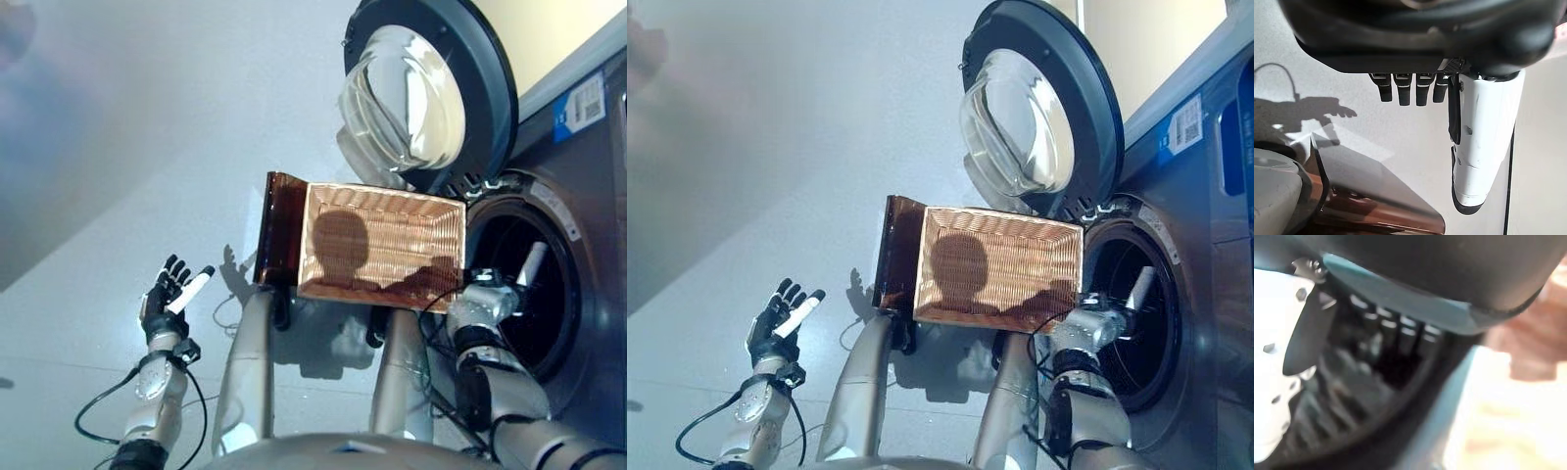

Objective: Pick up the clothes and place them into the washing machine

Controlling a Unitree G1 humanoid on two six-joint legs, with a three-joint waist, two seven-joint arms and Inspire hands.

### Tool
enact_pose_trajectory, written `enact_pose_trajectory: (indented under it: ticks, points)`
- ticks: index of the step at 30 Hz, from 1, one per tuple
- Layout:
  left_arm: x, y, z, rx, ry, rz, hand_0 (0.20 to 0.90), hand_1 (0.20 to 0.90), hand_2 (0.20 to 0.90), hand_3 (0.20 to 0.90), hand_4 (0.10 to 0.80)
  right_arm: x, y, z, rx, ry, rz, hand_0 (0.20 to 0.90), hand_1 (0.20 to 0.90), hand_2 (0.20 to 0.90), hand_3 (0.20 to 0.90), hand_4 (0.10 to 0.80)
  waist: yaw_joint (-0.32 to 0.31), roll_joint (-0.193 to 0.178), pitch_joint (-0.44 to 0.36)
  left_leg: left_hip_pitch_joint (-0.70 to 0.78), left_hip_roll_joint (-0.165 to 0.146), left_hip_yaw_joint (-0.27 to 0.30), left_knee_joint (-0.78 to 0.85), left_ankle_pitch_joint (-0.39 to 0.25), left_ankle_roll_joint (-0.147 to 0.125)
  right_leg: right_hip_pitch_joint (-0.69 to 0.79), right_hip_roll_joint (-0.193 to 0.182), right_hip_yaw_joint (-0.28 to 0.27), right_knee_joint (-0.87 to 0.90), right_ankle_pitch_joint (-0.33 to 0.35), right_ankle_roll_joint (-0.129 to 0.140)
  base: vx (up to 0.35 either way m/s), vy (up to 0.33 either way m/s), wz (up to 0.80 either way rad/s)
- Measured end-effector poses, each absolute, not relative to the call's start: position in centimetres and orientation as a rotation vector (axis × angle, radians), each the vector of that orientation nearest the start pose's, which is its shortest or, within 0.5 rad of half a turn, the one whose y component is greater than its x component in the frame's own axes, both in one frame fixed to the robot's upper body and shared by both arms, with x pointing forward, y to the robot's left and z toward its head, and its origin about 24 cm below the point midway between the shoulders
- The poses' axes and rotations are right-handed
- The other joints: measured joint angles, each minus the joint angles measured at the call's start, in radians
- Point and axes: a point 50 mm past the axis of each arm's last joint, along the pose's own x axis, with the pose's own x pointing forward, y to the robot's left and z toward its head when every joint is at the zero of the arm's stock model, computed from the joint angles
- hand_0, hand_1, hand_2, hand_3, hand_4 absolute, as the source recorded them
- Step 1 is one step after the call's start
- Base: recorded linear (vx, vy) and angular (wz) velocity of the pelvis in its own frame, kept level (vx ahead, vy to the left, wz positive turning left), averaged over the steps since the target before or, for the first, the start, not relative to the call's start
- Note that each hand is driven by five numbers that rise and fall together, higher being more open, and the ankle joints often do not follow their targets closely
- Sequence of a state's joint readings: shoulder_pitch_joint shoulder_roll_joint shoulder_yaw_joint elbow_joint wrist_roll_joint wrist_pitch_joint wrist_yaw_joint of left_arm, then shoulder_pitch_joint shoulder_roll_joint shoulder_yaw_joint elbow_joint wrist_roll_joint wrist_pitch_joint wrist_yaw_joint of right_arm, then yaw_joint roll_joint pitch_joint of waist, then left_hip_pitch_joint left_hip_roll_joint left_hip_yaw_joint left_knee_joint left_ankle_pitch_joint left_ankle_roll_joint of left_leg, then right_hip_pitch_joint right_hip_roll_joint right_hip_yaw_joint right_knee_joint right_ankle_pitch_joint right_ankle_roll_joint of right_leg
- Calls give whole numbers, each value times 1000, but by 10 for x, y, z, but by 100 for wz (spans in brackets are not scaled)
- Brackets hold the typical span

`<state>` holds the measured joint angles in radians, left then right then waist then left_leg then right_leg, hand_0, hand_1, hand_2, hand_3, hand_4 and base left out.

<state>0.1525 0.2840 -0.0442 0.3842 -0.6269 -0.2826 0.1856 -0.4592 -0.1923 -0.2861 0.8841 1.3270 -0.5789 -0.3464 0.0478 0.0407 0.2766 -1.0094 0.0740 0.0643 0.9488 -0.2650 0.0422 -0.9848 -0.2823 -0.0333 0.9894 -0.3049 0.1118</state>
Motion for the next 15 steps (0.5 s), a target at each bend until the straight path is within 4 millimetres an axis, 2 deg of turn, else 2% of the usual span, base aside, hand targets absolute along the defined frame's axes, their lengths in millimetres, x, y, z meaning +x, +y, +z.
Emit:
enact_pose_trajectory:
  ticks: [4, 11, 15]
  points:
    - [191, 241, -44, -288, 255, 438, 900, 900, 900, 900, 800, 281, -256, -4, 1090, -110, -933, 900, 900, 900, 900, 800, -5, -2, 3, 0, 0, 0, -3, 3, -2, 0, 0, -2, -1, 0, 0, 0, 0, 0]
    - [191, 239, -44, -293, 250, 437, 900, 900, 900, 900, 800, 281, -234, 0, 919, -78, -736, 900, 900, 900, 900, 800, -11, -27, 18, 4, 1, 1, -4, 4, -5, 1, 1, -2, 0, 0, 0, 0, 0, 0]
    - [191, 239, -44, -289, 249, 435, 900, 900, 900, 900, 800, 276, -223, -5, 736, -19, -636, 900, 900, 900, 900, 800, -11, -40, 25, 6, 1, 0, -6, 5, -5, 3, 2, -3, -1, 0, 0, 0, 0, 0]
